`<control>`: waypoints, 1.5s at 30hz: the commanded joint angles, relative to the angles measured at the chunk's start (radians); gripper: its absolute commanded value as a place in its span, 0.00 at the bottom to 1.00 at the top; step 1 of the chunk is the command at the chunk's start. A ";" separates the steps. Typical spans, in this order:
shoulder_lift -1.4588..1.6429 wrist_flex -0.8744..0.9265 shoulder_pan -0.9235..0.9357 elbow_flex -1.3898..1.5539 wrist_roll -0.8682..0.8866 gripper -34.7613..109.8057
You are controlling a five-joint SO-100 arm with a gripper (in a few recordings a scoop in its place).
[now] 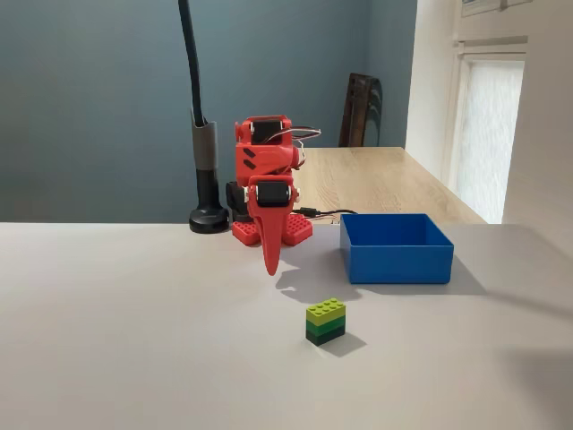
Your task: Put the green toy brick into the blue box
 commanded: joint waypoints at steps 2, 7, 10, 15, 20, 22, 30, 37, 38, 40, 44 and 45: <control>0.020 0.002 -0.005 0.009 0.006 0.24; 0.020 0.002 -0.006 0.009 0.005 0.24; 0.020 0.002 -0.006 0.009 0.006 0.24; 0.020 0.002 -0.005 0.009 0.008 0.24; 0.020 0.002 -0.005 0.009 0.006 0.24; 0.020 0.002 -0.005 0.009 0.006 0.24; 0.015 -0.009 -0.008 -0.012 0.014 0.24; 0.011 -0.008 -0.009 -0.063 -0.011 0.24; 0.009 -0.005 -0.011 -0.077 -0.014 0.24; -0.008 0.011 -0.020 -0.110 -0.026 0.24; -0.129 0.060 -0.037 -0.207 -0.043 0.24; -0.172 0.069 -0.038 -0.233 -0.046 0.24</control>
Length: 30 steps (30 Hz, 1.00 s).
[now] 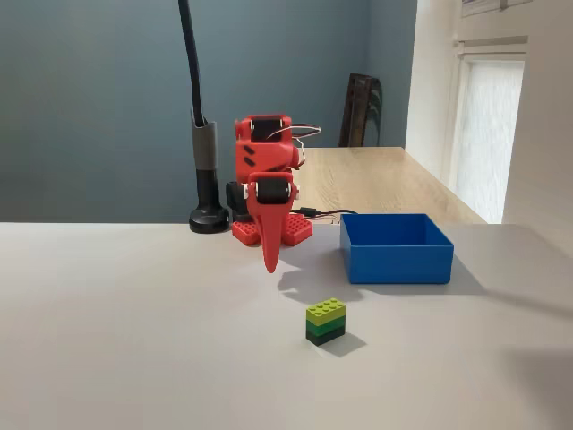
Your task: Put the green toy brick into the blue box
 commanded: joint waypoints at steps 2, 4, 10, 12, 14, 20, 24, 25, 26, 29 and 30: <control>-0.181 0.044 -0.025 -0.186 -0.028 0.24; -0.273 0.060 -0.028 -0.249 -0.038 0.24; -0.558 0.189 -0.063 -0.499 -0.100 0.24; -0.652 0.245 -0.083 -0.592 -0.118 0.24; -0.746 0.301 -0.097 -0.690 -0.130 0.24; -1.017 0.419 -0.150 -0.953 -0.126 0.24; -1.177 0.419 -0.173 -1.097 -0.120 0.24; -1.215 0.419 -0.178 -1.132 -0.118 0.24; -1.250 0.419 -0.183 -1.167 -0.117 0.24; -1.348 0.419 -0.196 -1.269 -0.110 0.29; -1.379 0.419 -0.201 -1.298 -0.110 0.32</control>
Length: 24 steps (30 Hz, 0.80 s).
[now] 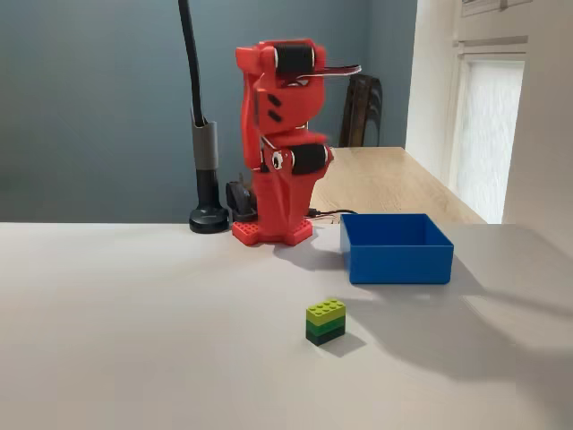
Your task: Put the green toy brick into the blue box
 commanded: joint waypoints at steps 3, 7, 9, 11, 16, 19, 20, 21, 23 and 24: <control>-0.155 0.011 -0.037 -0.253 -0.011 0.38; -0.265 0.011 -0.046 -0.373 -0.028 0.44; -0.322 0.011 -0.049 -0.426 -0.038 0.46; -0.376 0.011 -0.051 -0.474 -0.051 0.47; -0.497 0.003 -0.052 -0.546 -0.071 0.46; -0.557 -0.011 -0.052 -0.574 -0.072 0.45; -0.574 -0.021 -0.052 -0.578 -0.074 0.45; -0.592 -0.032 -0.052 -0.581 -0.078 0.44; -0.623 -0.052 -0.051 -0.589 -0.084 0.44; -0.637 -0.060 -0.051 -0.594 -0.086 0.43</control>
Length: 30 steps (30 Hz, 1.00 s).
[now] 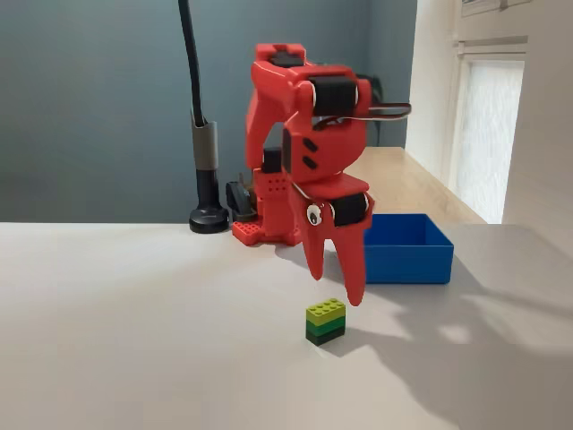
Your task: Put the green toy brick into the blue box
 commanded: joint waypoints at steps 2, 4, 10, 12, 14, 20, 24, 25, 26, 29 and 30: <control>-0.021 -0.026 -0.021 -0.071 -0.023 0.43; -0.048 -0.034 -0.021 -0.089 -0.025 0.43; -0.114 -0.089 -0.021 -0.126 -0.029 0.42; -0.130 -0.097 -0.021 -0.141 -0.023 0.40; -0.143 -0.098 -0.021 -0.158 -0.014 0.36; -0.155 -0.107 -0.023 -0.172 0.020 0.24; -0.149 -0.107 -0.021 -0.187 0.044 0.24; -0.146 -0.104 -0.021 -0.193 0.049 0.24; -0.144 -0.101 -0.021 -0.195 0.052 0.24; -0.141 -0.067 -0.023 -0.199 0.054 0.24; -0.141 -0.049 -0.026 -0.199 0.055 0.24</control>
